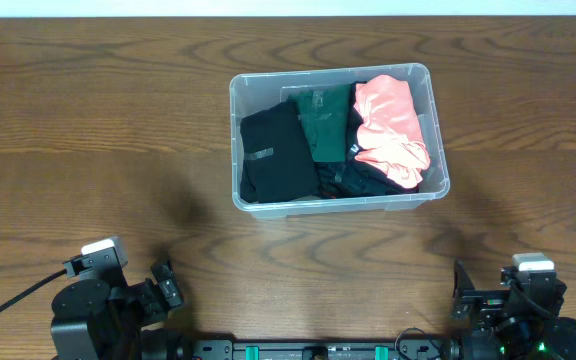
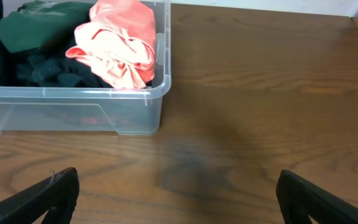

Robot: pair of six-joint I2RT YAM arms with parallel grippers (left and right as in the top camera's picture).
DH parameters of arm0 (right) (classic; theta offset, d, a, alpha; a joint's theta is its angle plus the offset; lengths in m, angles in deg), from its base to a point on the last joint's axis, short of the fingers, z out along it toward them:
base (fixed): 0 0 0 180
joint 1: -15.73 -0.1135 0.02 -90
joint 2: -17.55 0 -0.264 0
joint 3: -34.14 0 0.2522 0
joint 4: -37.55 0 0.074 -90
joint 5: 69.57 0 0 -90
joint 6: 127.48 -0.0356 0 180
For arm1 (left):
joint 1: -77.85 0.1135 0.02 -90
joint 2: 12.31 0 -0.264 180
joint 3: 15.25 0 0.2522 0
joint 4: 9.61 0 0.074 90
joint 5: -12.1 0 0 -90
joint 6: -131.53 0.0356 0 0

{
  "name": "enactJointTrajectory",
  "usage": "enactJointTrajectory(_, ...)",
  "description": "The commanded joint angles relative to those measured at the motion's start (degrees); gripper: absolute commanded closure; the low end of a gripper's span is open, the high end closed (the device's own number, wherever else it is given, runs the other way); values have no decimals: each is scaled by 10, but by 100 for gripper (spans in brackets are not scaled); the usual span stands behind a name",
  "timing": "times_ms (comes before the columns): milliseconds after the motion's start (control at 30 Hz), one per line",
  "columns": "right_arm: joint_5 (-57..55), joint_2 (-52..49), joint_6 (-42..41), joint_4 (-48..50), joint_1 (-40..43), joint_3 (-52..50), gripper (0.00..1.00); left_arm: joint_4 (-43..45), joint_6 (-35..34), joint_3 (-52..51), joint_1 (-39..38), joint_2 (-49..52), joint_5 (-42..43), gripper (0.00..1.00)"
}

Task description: Pack container

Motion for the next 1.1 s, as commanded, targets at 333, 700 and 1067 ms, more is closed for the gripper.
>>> enactJointTrajectory(333,47,56,0,347,-3,-221,1,-1,-5,0,-1,-1,0,2)
enactJointTrajectory(700,40,56,31,660,-13,-420,1,-1,-5,0,-1,-1,0,2)
enactJointTrajectory(1067,40,54,31,608,-11,-420,1,0,-5,0,-1,-1,0,2)
